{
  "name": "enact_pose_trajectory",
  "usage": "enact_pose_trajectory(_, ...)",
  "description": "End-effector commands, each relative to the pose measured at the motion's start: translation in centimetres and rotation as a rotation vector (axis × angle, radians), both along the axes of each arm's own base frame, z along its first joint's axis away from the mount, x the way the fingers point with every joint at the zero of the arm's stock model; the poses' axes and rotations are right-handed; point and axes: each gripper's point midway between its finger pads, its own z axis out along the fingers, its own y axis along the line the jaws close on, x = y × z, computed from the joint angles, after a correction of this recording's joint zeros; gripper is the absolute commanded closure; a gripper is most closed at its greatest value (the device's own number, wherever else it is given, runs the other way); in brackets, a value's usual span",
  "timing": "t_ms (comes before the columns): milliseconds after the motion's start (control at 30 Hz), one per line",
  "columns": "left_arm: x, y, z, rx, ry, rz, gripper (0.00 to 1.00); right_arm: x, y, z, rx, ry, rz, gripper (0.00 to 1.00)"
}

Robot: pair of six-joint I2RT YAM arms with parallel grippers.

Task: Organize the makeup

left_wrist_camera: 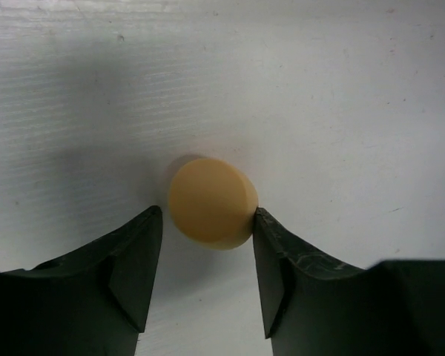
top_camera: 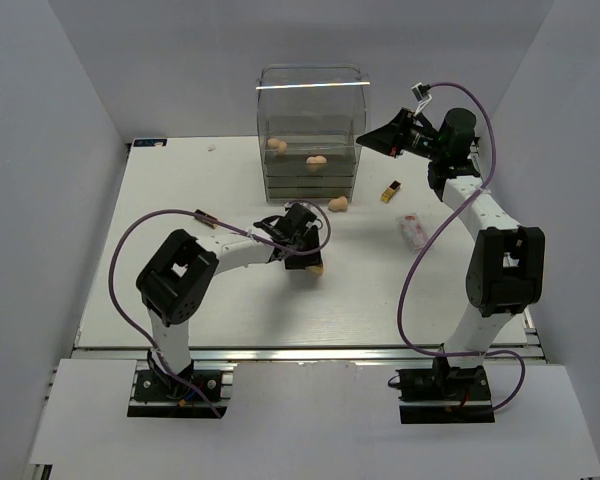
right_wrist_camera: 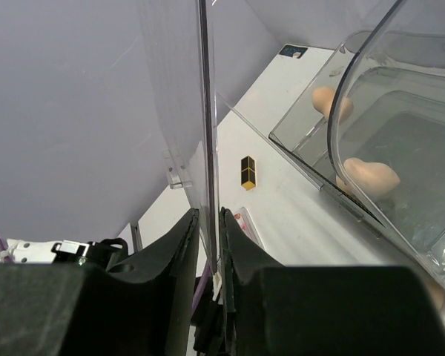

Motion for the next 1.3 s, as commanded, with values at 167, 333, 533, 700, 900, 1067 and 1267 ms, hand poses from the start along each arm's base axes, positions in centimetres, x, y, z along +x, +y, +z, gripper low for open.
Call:
enact_pose_trajectory(167, 0.2, 0.2, -0.4, 0.016, -0.018, 0.053, 0.74, -1.6, -0.3, 3.8, 0.003, -0.142, 0.002, 0.78)
enact_pose_trajectory(333, 2.3, -1.3, 4.3, -0.273, -0.096, 0.216, 0.87, -1.7, -0.3, 3.8, 0.001, -0.143, 0.003, 0.78)
enact_pose_trajectory(533, 5.8, 1.6, 11.6, -0.712, -0.238, 0.508, 0.89, -1.6, -0.4, 3.5, 0.001, -0.139, -0.003, 0.78)
enact_pose_trajectory(700, 9.4, 3.4, 16.2, -0.946, -0.350, 0.629, 0.88, -1.5, -0.3, 3.6, 0.004, -0.138, -0.003, 0.78)
enact_pose_trajectory(900, 13.8, 3.2, 21.6, -1.139, -0.493, 0.613, 0.88, -1.5, -0.3, 3.7, 0.005, -0.141, -0.002, 0.78)
enact_pose_trajectory(1067, 17.4, 3.6, 22.8, -1.228, -0.535, 0.657, 0.86, -1.5, -0.3, 3.7, 0.008, -0.138, -0.002, 0.78)
enact_pose_trajectory(1267, 20.9, 3.7, 24.1, -1.260, -0.555, 0.731, 0.79, -1.5, -0.3, 3.5, 0.013, -0.132, -0.003, 0.78)
